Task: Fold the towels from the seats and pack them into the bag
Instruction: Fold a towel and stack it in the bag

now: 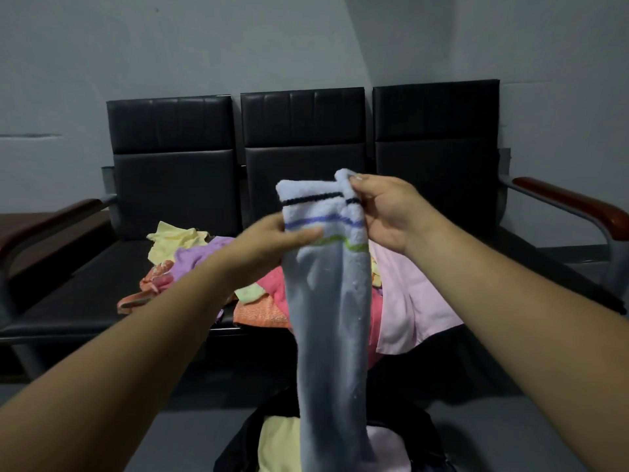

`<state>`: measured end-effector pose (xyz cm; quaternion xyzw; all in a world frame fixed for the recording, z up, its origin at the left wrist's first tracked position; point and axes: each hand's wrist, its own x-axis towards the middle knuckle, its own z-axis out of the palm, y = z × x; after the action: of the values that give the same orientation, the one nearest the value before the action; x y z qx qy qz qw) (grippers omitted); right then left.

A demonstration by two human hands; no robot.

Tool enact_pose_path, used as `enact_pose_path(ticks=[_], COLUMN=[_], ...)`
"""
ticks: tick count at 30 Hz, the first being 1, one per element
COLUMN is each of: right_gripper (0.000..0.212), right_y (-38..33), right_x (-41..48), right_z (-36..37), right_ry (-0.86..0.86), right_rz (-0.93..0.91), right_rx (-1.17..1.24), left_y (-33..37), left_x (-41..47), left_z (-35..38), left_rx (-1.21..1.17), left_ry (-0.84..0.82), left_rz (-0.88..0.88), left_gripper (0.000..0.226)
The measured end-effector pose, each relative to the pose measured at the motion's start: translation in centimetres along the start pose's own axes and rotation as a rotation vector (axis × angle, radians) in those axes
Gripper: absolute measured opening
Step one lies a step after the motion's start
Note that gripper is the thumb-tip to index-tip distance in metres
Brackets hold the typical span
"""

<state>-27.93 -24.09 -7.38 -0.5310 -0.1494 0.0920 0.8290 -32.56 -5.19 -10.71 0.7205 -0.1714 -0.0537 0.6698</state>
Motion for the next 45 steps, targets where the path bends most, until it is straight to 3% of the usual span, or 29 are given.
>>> enact_pose_path(ticks=[3,8,11,15,17,20,23,27,31,34,36,38,41,45], right_gripper=[0.019,0.018,0.033,0.024,0.039,0.06,0.045,0.024,0.023,0.015,0.026,0.033,0.007,0.039], right_y=[-1.2,-1.6,0.1,2.1,2.9,4.8,5.9,5.8,5.4,5.0,4.9,5.0,5.4,7.3], right_x=[0.4,2.0,2.2,1.1,0.4,-1.2,-2.2,-1.8,-0.6,0.3,0.9,1.5,1.8,0.5], right_z=[-0.3,-3.4,-4.9,-5.1,-5.4,-5.9,-6.1,-5.6,-4.3,-3.3,-3.1,-3.5,-4.7,-6.0], right_ry=[0.035,0.166,0.152,0.082,0.015,-0.11,-0.151,-0.047,0.1,0.146,0.168,0.184,0.213,0.019], right_rz=[-0.007,-0.003,0.159,0.348,0.346,0.379,0.321,0.158,0.126,0.164,0.184,0.194,0.19,0.282], right_rx=[0.016,-0.093,-0.282,0.016,0.196,0.199,0.057,0.036,0.087,0.085,0.095,0.102,0.124,0.067], left_y=[-1.8,-2.9,-2.7,-0.6,0.1,0.3,-0.2,-2.0,-4.7,-7.5,-9.2,-10.1,-10.0,-8.2], left_x=[-0.6,-1.2,-1.1,-0.1,0.7,1.6,2.1,2.7,2.1,1.1,0.8,0.6,1.2,2.5], left_z=[0.3,-0.5,0.4,2.4,2.8,2.6,1.8,0.3,-1.0,-1.0,-0.8,-0.6,-0.5,0.2], left_rx=[0.164,-0.084,-0.302,-0.483,-0.573,-0.644,-0.634,-0.522,-0.365,-0.087,-0.026,-0.122,-0.325,-0.525], left_ry=[-0.001,0.087,0.022,0.097,0.186,0.288,0.346,0.425,0.236,0.053,0.017,0.036,0.109,0.225], left_rz=[-0.103,-0.184,-0.103,-0.027,0.017,0.046,0.032,-0.005,-0.056,-0.168,-0.216,-0.223,-0.179,-0.118], left_gripper=[0.034,0.029,0.029,0.037,0.033,0.031,0.037,0.032,0.04,0.037,0.044,0.043,0.036,0.054])
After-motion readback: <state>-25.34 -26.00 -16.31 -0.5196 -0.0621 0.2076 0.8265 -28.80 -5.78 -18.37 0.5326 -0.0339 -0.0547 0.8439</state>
